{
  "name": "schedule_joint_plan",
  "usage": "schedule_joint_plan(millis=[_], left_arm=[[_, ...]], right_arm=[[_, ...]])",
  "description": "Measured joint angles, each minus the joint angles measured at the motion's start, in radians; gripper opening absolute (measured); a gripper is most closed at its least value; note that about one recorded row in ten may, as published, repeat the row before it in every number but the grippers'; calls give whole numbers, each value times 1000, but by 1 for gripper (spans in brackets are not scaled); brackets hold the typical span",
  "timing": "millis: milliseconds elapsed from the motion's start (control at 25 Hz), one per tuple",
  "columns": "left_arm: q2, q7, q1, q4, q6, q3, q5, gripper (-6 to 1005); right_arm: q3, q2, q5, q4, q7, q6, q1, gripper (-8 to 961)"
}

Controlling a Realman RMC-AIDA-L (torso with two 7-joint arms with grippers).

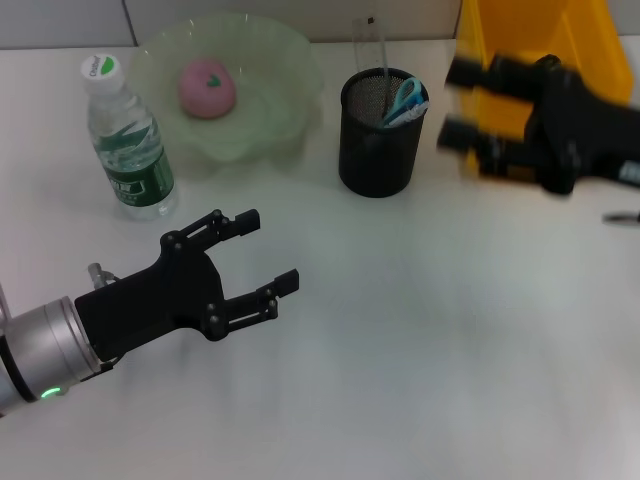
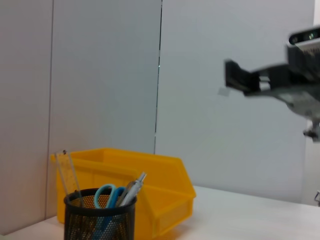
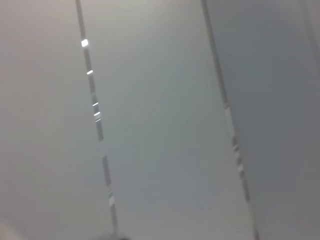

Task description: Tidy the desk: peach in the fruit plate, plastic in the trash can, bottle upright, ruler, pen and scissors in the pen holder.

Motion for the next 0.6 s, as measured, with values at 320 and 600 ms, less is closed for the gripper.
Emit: schedule_joint_plan(millis=[320, 600], left_arm=[[6, -44, 0, 5, 34, 33, 1, 823], [20, -129, 10, 42, 47, 76, 26, 823]], right_arm=[[-1, 9, -167, 30, -72, -29, -16, 711], [2, 11, -298, 99, -174, 20, -24, 710]])
